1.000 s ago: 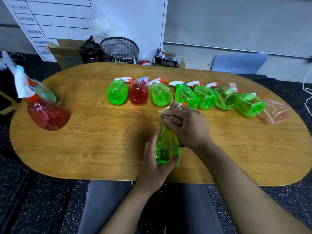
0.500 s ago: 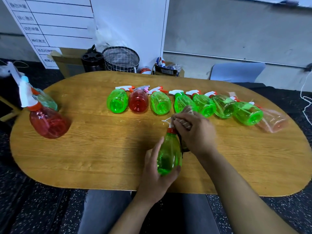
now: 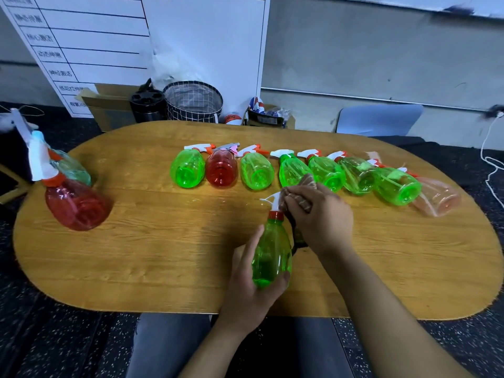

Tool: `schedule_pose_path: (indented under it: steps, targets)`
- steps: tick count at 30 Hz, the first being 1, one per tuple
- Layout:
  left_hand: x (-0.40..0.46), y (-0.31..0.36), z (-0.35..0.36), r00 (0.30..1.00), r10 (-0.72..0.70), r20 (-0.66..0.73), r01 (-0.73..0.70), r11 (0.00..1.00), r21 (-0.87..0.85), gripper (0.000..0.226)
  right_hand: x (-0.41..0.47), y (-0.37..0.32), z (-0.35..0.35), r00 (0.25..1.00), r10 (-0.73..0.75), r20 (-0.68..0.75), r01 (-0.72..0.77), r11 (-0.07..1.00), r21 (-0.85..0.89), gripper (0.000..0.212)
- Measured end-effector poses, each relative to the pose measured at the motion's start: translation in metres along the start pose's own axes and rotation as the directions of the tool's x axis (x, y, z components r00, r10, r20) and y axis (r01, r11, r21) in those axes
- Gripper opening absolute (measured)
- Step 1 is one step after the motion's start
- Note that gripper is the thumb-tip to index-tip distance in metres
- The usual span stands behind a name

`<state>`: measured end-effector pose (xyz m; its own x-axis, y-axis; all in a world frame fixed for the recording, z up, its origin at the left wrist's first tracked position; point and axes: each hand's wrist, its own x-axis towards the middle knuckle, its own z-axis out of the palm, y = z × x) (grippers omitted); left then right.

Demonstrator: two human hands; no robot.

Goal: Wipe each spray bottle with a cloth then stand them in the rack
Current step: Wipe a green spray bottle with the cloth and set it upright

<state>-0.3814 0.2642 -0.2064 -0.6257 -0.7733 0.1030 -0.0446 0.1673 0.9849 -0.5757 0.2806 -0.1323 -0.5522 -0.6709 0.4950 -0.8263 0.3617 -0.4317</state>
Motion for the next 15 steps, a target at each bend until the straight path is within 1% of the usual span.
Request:
schedule_pose_path:
  steps: [1,4,5,7,9,11,12,13,15]
  targets:
    - [0.000,0.000,0.000,1.000,-0.001,-0.003,0.001,1.000,0.000,0.095,0.000,0.000,0.000,1.000,-0.001,0.010,0.001,1.000,0.008,0.021]
    - [0.001,-0.001,0.000,1.000,-0.017,-0.018,0.016,1.000,-0.019,0.095,-0.008,-0.011,0.004,0.973,-0.131,0.190,0.087,0.971,0.224,0.027]
    - [0.001,-0.001,-0.001,1.000,-0.021,-0.011,0.021,0.999,-0.027,0.095,-0.009,-0.012,0.004,0.966,-0.148,0.212,0.090,0.962,0.259,0.029]
    - [0.003,-0.002,-0.001,1.000,-0.020,0.018,0.020,0.999,-0.035,0.095,-0.005,-0.006,0.003,0.975,-0.135,0.178,0.091,0.968,0.235,0.027]
    - [0.004,-0.002,0.000,0.999,-0.017,0.036,0.019,0.999,-0.033,0.095,0.000,0.001,0.001,0.989,-0.095,0.110,0.080,0.988,0.133,0.023]
    - [0.003,0.000,0.001,0.999,-0.011,0.032,0.011,1.000,-0.013,0.094,0.004,0.007,-0.002,0.999,-0.026,0.029,0.026,1.000,0.018,0.019]
    - [0.003,0.001,0.002,1.000,-0.007,0.028,0.007,1.000,-0.006,0.094,0.006,0.010,-0.004,1.000,0.027,-0.011,-0.027,0.999,-0.017,0.018]
    - [0.003,0.002,0.002,1.000,-0.005,0.026,0.005,1.000,-0.005,0.093,0.008,0.014,-0.007,0.995,0.091,-0.045,-0.092,0.995,-0.025,0.018]
    - [0.001,0.002,0.001,1.000,0.001,0.029,0.000,1.000,-0.008,0.092,0.013,0.022,-0.013,0.975,0.201,-0.093,-0.197,0.979,0.053,0.018]
